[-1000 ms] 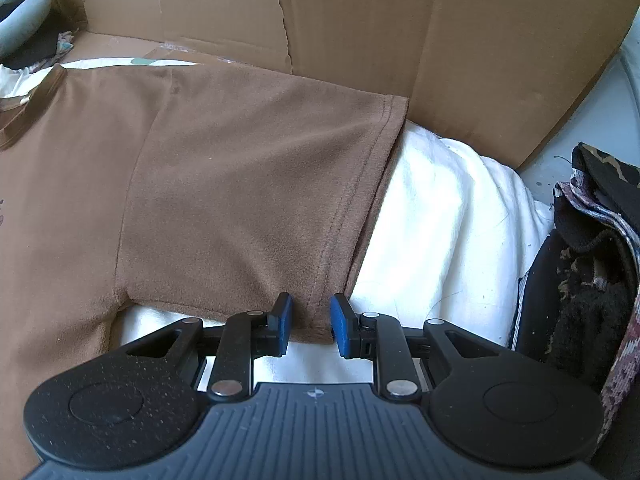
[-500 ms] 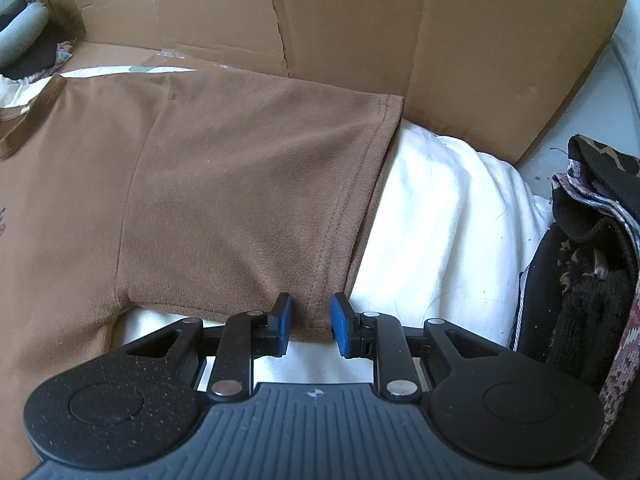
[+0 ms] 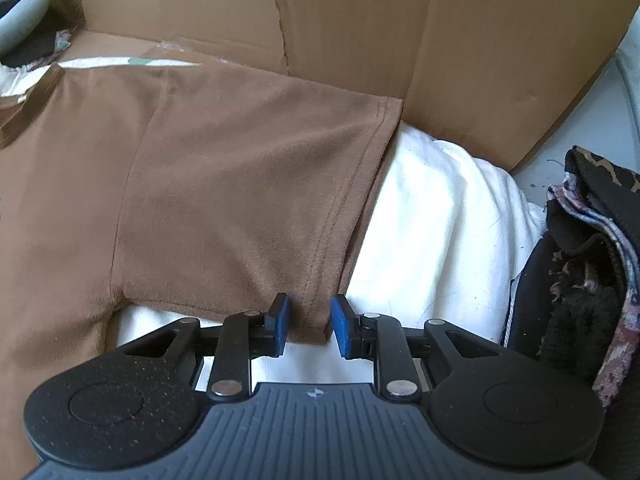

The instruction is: Fold clothes

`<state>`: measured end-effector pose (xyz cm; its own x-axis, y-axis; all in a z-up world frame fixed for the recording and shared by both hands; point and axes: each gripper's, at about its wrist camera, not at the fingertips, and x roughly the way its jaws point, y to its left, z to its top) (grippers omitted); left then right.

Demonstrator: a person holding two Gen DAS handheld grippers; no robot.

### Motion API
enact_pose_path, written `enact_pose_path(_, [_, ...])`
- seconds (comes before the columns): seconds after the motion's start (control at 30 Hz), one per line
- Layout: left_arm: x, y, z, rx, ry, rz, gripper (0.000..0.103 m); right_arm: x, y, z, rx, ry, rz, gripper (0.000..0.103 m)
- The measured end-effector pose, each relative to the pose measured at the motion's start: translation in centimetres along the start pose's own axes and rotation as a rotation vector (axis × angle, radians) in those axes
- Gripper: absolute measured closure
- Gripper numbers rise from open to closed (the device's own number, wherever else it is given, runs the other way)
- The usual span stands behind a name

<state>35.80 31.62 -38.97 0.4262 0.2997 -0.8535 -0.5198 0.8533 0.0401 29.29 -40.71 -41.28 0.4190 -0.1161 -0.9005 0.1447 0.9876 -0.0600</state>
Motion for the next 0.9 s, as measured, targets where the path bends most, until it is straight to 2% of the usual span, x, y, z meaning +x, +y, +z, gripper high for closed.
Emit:
enact_pose_path(0.1, [1.7,-0.7,0.5,0.014,0.008,0.016,0.080,-0.6,-0.4,0.0,-0.003,-0.025,0.001,0.074])
enact_pose_path(0.27, [3.8,-0.1,1.4,-0.007,0.010,0.091,0.081,-1.8,-1.0,1.0,0.018,-0.099,0.031,0.074])
enact_pose_path(0.37, [4.6,0.6,2.0,-0.002,-0.004,0.174,0.081,-2.2,-0.7,2.1,0.029,-0.135,0.054,0.074])
enact_pose_path(0.4, [4.7,0.7,2.2,0.009,-0.011,0.229,0.082,-2.2,-0.5,2.5,0.032,-0.142,0.058,0.074])
enact_pose_path(0.47, [4.6,1.4,2.6,-0.023,-0.017,0.256,0.084,-1.8,-0.2,3.4,0.043,-0.147,0.074,0.074])
enact_pose_path(0.53, [3.9,1.8,3.0,-0.060,-0.036,0.220,0.085,-1.4,0.5,4.2,0.056,-0.151,0.092,0.074])
enact_pose_path(0.77, [1.6,-0.4,3.3,-0.013,-0.061,0.113,0.084,0.2,3.0,7.6,0.097,-0.175,0.156,0.072])
enact_pose_path(0.9, [0.7,-2.2,2.9,0.012,-0.061,0.076,0.084,1.1,5.3,9.1,0.059,-0.173,0.193,0.072])
